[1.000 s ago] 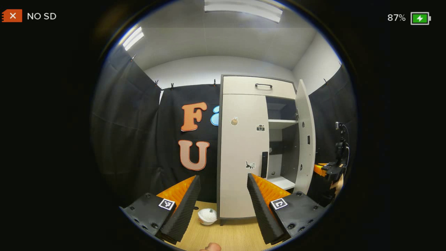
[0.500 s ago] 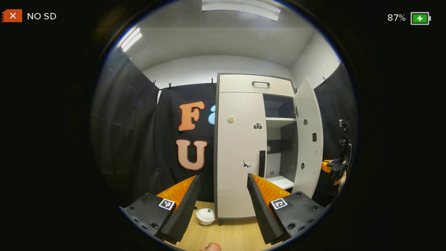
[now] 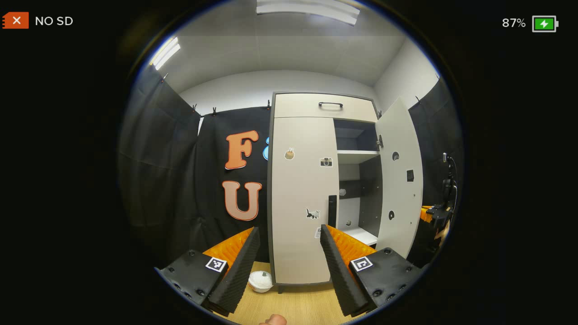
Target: Open the right door of the double-door shoe cabinet with the right hand, and open the left door with the left hand.
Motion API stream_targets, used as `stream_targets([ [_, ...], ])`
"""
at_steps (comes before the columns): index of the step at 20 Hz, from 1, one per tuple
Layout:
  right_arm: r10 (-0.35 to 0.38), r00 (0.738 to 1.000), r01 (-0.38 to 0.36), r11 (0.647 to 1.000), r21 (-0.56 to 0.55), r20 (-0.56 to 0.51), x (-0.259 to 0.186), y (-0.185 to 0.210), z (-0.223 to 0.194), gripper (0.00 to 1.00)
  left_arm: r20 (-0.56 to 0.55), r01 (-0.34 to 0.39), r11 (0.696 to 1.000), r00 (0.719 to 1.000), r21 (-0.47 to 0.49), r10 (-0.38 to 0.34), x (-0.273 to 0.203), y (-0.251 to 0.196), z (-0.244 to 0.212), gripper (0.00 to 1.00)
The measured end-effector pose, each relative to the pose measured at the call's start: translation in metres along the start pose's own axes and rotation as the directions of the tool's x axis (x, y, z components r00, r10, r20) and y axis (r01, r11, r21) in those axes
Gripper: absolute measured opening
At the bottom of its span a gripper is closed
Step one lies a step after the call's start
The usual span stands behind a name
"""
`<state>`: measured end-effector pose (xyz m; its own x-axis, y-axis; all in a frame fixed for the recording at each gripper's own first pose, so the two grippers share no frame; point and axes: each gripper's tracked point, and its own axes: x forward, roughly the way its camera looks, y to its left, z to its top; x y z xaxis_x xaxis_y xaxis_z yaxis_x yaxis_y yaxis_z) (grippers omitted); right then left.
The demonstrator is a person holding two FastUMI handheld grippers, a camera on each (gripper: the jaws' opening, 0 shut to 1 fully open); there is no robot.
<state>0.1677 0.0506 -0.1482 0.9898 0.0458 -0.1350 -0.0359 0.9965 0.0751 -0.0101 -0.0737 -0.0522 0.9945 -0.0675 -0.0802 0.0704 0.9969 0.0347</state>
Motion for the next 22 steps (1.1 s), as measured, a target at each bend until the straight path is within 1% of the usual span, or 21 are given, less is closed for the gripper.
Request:
stream_targets([
  [3, 0.071, 0.997, -0.07, 0.994, 0.085, -0.012, -0.002, 0.012, -0.001, 0.0, -0.006, 0.008, 1.0, 1.0, 0.011, -0.008, 0.006, -0.009, -0.004, 0.81],
  [4, 0.082, 0.997, -0.08, 0.993, 0.089, -0.012, -0.003, 0.015, -0.001, 0.0, -0.007, 0.01, 1.0, 1.0, 0.012, -0.01, 0.009, -0.013, -0.005, 0.81],
  [6, 0.084, 0.996, -0.085, 0.994, 0.075, 0.007, -0.007, 0.01, 0.003, 0.03, -0.01, 0.014, 1.0, 1.0, 0.008, -0.014, 0.015, -0.017, -0.006, 0.81],
  [7, 0.088, 0.996, -0.089, 0.994, 0.07, 0.02, -0.007, 0.008, 0.005, 0.03, -0.013, 0.018, 1.0, 1.0, 0.005, -0.018, 0.017, -0.021, -0.007, 0.81],
  [9, 0.092, 0.995, -0.095, 0.992, 0.084, 0.037, -0.011, 0.007, 0.01, 0.04, -0.02, 0.023, 1.0, 1.0, 0.001, -0.023, 0.026, -0.029, -0.01, 0.82],
  [11, 0.085, 0.995, -0.089, 0.992, 0.084, 0.046, -0.017, 0.004, 0.014, 0.07, -0.027, 0.039, 0.999, 0.999, -0.003, -0.039, 0.033, -0.04, -0.014, 0.81],
  [12, 0.079, 0.996, -0.082, 0.993, 0.084, 0.047, -0.019, 0.0, 0.015, 0.12, -0.026, 0.048, 0.999, 0.998, -0.001, -0.048, 0.037, -0.046, -0.014, 0.81],
  [15, 0.066, 0.996, -0.071, 0.994, 0.086, 0.052, -0.025, -0.008, 0.019, 0.21, -0.021, 0.063, 0.998, 0.998, 0.006, -0.063, 0.051, -0.064, -0.016, 0.82],
  [16, 0.059, 0.997, -0.063, 0.995, 0.081, 0.051, -0.028, -0.011, 0.019, 0.27, -0.019, 0.071, 0.997, 0.997, 0.005, -0.071, 0.057, -0.07, -0.017, 0.82],
  [17, 0.046, 0.997, -0.051, 0.996, 0.08, 0.054, -0.027, -0.013, 0.019, 0.3, -0.021, 0.079, 0.997, 0.997, 0.002, -0.079, 0.062, -0.077, -0.018, 0.82],
  [20, 0.038, 0.998, -0.042, 0.997, 0.064, 0.052, -0.026, -0.02, 0.018, 0.44, -0.021, 0.1, 0.995, 0.995, -0.007, -0.1, 0.081, -0.094, -0.022, 0.82],
  [22, 0.037, 0.998, -0.04, 0.997, 0.062, 0.049, -0.027, -0.022, 0.018, 0.48, -0.024, 0.105, 0.994, 0.994, -0.005, -0.105, 0.096, -0.102, -0.027, 0.82],
])
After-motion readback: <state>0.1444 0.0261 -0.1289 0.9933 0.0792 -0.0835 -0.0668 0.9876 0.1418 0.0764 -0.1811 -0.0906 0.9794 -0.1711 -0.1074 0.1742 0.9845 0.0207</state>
